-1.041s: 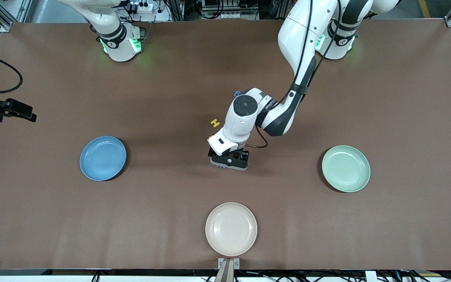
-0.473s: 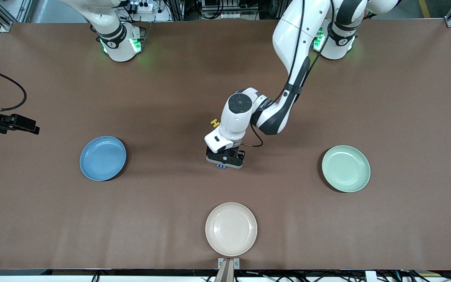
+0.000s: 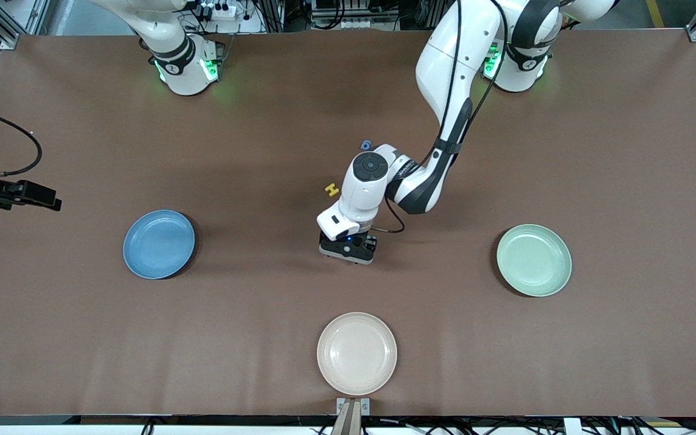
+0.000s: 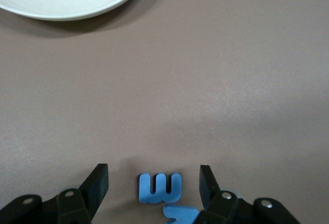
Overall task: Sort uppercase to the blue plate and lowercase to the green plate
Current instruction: 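Close the left gripper on the blue W letter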
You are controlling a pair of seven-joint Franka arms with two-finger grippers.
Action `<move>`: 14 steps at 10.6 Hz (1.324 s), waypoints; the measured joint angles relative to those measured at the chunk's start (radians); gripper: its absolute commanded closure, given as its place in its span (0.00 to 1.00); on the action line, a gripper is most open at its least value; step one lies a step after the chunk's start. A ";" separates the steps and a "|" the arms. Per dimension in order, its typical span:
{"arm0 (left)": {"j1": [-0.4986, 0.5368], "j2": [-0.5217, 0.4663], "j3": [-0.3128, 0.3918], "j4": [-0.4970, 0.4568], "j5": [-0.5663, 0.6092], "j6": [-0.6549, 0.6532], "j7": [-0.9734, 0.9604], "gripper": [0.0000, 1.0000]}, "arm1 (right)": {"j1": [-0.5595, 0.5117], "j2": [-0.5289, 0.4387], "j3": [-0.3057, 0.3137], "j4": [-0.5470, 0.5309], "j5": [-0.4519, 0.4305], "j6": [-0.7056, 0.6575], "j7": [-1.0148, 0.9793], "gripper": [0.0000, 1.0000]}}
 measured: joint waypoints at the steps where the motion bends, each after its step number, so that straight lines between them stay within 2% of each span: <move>1: -0.001 0.000 0.000 0.001 0.000 0.000 0.000 0.21 | 0.000 0.001 0.000 0.000 0.000 0.000 0.000 0.00; 6: -0.002 0.016 0.001 0.001 0.000 0.000 0.000 0.22 | -0.001 0.014 0.000 0.000 0.000 0.000 0.000 0.00; 8: -0.009 0.017 0.003 0.003 0.000 0.000 0.000 0.27 | -0.001 0.019 0.000 0.000 0.000 0.000 0.000 0.00; 14: -0.063 0.031 0.066 0.005 -0.043 0.000 0.000 0.29 | -0.001 0.034 0.000 0.000 0.000 0.000 0.000 0.00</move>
